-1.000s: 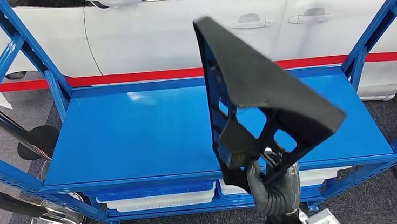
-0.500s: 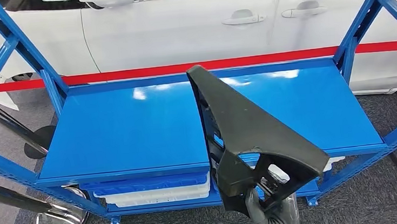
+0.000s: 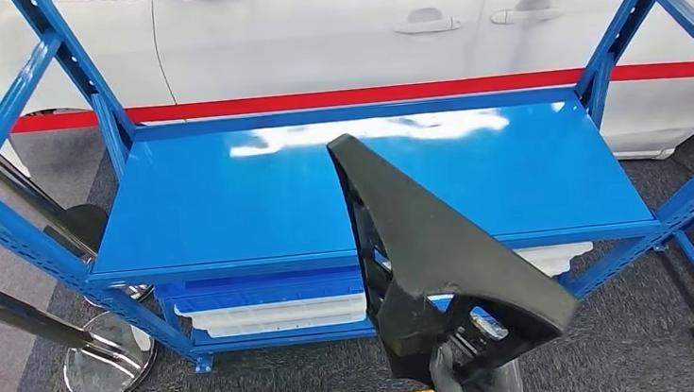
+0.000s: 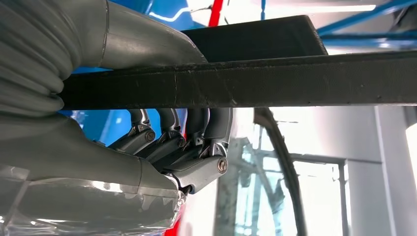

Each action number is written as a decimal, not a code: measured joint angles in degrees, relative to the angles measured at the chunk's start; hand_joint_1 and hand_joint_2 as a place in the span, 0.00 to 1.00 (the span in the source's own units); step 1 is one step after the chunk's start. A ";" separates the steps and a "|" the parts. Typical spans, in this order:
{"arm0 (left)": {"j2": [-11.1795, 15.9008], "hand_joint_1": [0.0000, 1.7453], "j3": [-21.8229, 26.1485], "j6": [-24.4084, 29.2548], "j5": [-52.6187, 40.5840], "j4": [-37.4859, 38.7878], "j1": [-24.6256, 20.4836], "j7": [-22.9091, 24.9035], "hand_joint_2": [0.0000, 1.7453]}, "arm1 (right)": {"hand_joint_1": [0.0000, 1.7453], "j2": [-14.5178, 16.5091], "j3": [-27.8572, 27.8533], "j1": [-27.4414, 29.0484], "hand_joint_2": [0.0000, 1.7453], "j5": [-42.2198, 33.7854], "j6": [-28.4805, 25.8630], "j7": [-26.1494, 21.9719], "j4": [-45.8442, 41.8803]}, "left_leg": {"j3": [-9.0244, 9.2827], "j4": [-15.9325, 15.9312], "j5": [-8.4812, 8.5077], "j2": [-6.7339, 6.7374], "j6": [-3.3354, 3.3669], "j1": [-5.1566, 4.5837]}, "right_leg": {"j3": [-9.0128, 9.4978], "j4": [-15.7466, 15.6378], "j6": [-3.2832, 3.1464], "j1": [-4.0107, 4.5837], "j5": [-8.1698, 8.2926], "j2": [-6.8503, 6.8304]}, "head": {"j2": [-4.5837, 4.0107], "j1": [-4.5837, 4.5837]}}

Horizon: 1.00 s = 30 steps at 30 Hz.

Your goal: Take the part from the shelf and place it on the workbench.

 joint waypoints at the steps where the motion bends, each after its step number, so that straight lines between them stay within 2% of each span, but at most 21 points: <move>1: 0.00 0.00 0.00 -0.02 -0.08 0.00 -0.03 0.01 1.00 | 1.00 -0.02 0.00 0.06 1.00 -0.01 -0.06 -0.03 0.02 | -0.69 0.38 0.28 0.00 -0.18 0.00 | 2.96 -3.56 -0.19 0.01 1.25 0.01 | 0.00 -0.01; 3: -0.01 0.00 0.00 -0.05 -0.20 0.00 -0.07 0.02 1.00 | 1.00 -0.03 0.00 0.07 1.00 -0.01 -0.07 -0.08 0.01 | -1.70 1.14 0.73 -0.04 -0.68 -0.13 | 8.37 -11.23 -0.82 0.27 1.51 0.05 | 0.00 -0.01; 4: -0.01 0.00 0.00 -0.07 -0.20 0.00 -0.09 0.01 1.00 | 1.00 -0.03 0.00 0.09 1.00 -0.01 -0.07 -0.10 0.00 | -1.96 1.37 0.98 -0.05 -1.01 -0.18 | 9.71 -13.47 -1.17 0.43 1.09 0.06 | 0.00 -0.01; 7: 0.03 0.00 0.00 -0.05 -0.19 -0.02 -0.01 0.01 1.00 | 1.00 -0.08 0.00 0.16 1.00 -0.02 -0.08 -0.16 -0.01 | -2.42 1.60 1.49 -0.14 -2.12 -0.14 | 9.52 -14.73 -2.42 0.53 1.51 -0.07 | 0.00 -0.01; 8: 0.06 0.00 0.00 -0.04 -0.20 -0.03 0.03 0.02 1.00 | 1.00 -0.09 0.00 0.16 1.00 -0.02 -0.10 -0.18 -0.01 | -2.84 2.38 0.47 -0.21 -2.43 -0.08 | 9.08 -14.85 -2.96 0.41 2.04 -0.17 | 0.00 -0.01; 10: 0.08 0.00 0.00 -0.03 -0.21 -0.04 0.05 0.01 1.00 | 1.00 -0.08 0.00 0.18 1.00 -0.01 -0.19 -0.20 -0.02 | -4.42 6.90 -4.23 -0.30 -2.95 0.15 | 7.86 -14.95 -3.77 0.26 3.18 -0.40 | 0.00 -0.02; 12: 0.04 0.00 0.00 -0.11 -0.21 -0.05 0.02 0.00 1.00 | 1.00 -0.07 0.00 0.26 1.00 0.05 -0.53 -0.20 -0.02 | -6.10 13.90 -8.87 -0.29 -3.35 0.29 | 6.29 -14.69 -4.01 0.37 4.24 -0.49 | 0.00 -0.02; 13: 0.04 0.00 0.00 -0.18 -0.21 -0.05 0.01 -0.01 1.00 | 1.00 -0.08 0.00 0.30 1.00 0.12 -0.77 -0.20 -0.03 | -6.20 16.30 -9.48 -0.28 -3.47 0.31 | 5.43 -14.48 -3.98 0.41 4.76 -0.53 | 0.00 -0.02; 14: 0.04 0.00 0.00 -0.25 -0.21 -0.06 0.00 -0.01 1.00 | 1.00 -0.08 0.00 0.33 1.00 0.22 -1.01 -0.20 -0.03 | -5.47 16.92 -8.79 -0.28 -3.51 0.32 | 4.56 -14.23 -3.91 0.43 5.23 -0.55 | 0.00 -0.02; 15: 0.04 0.00 0.00 -0.33 -0.21 -0.06 -0.01 -0.02 1.00 | 1.00 -0.08 0.00 0.36 1.00 0.33 -1.17 -0.20 -0.05 | -3.82 15.56 -7.24 -0.28 -3.48 0.32 | 3.73 -13.94 -3.80 0.43 5.65 -0.56 | 0.00 -0.02; 17: 0.04 0.00 0.00 -0.50 -0.21 -0.08 -0.14 -0.02 1.00 | 1.00 -0.07 0.00 0.42 1.00 0.54 -1.25 -0.20 -0.17 | 1.85 7.85 -4.97 -0.31 -3.13 0.25 | 2.27 -13.23 -3.45 0.50 6.40 -0.55 | 0.00 -0.02; 19: 0.05 0.00 0.00 -0.60 -0.21 -0.10 -0.34 -0.07 1.00 | 1.00 -0.07 0.00 0.47 1.00 0.70 -1.31 -0.20 -0.38 | 5.94 1.24 -5.11 -0.43 -2.55 0.00 | 1.53 -12.84 -2.85 0.60 7.19 -0.60 | 0.00 -0.01; 20: 0.05 0.00 0.00 -0.63 -0.21 -0.11 -0.40 -0.09 1.00 | 1.00 -0.07 0.00 0.49 1.00 0.77 -1.44 -0.22 -0.50 | 6.42 -0.02 -5.50 -0.49 -2.26 -0.18 | 1.42 -12.87 -2.50 0.62 7.66 -0.64 | 0.00 -0.01; 22: 0.01 0.00 0.01 -0.71 -0.20 -0.15 -0.40 -0.12 1.00 | 1.00 -0.08 0.00 0.66 1.00 0.97 -1.85 -0.27 -0.77 | 5.75 -0.44 -4.64 -0.41 -1.52 -0.17 | 1.31 -13.06 -1.79 0.52 8.41 -0.60 | 0.00 -0.01; 23: -0.03 0.00 0.01 -0.75 -0.20 -0.16 -0.42 -0.10 1.00 | 1.00 -0.10 -0.01 0.81 1.00 1.02 -2.01 -0.29 -0.92 | 5.30 -0.64 -3.99 -0.29 -1.07 -0.05 | 0.97 -12.63 -1.47 0.50 7.70 -0.48 | 0.00 0.00; 24: -0.07 0.00 0.02 -0.78 -0.19 -0.18 -0.46 -0.09 1.00 | 1.00 -0.13 -0.01 0.97 1.00 1.05 -2.10 -0.27 -1.08 | 4.68 -0.89 -3.25 -0.14 -0.55 0.11 | 0.43 -11.35 -1.22 0.49 5.88 -0.33 | 0.00 0.01; 25: -0.11 0.00 0.03 -0.83 -0.17 -0.19 -0.48 -0.08 1.00 | 1.00 -0.17 -0.02 1.14 1.00 1.05 -2.13 -0.25 -1.20 | 3.91 -1.01 -2.49 0.02 -0.18 0.23 | -0.32 -8.95 -1.05 0.43 3.09 -0.20 | 0.00 0.01; 27: -0.11 0.00 0.05 -0.87 -0.10 -0.21 -0.49 -0.04 1.00 | 1.00 -0.26 -0.08 1.51 1.00 0.90 -2.13 -0.21 -1.44 | 2.22 -0.85 -1.24 0.14 0.18 0.12 | -1.83 -2.21 -0.82 0.36 -2.40 -0.13 | 0.00 0.01; 28: -0.11 0.00 0.08 -0.89 -0.06 -0.22 -0.47 -0.02 1.00 | 1.00 -0.31 -0.13 1.74 1.00 0.77 -2.13 -0.20 -1.52 | 1.33 -0.68 -0.62 0.17 0.13 0.07 | -2.07 0.68 -0.73 0.31 -3.34 -0.12 | 0.00 0.01; 29: -0.11 0.00 0.11 -0.89 -0.02 -0.22 -0.47 0.02 1.00 | 1.00 -0.34 -0.18 1.97 1.00 0.63 -2.13 -0.20 -1.61 | 0.41 -0.44 -0.05 0.18 0.06 0.03 | -1.63 2.13 -0.70 0.27 -2.83 -0.12 | 0.00 0.01; 30: -0.11 0.00 0.16 -0.88 0.03 -0.22 -0.47 0.06 1.00 | 1.00 -0.38 -0.26 2.19 1.00 0.54 -2.13 -0.22 -1.69 | -0.52 -0.13 0.47 0.17 -0.06 0.02 | -0.26 1.68 -0.75 0.24 -1.28 -0.12 | 0.00 0.00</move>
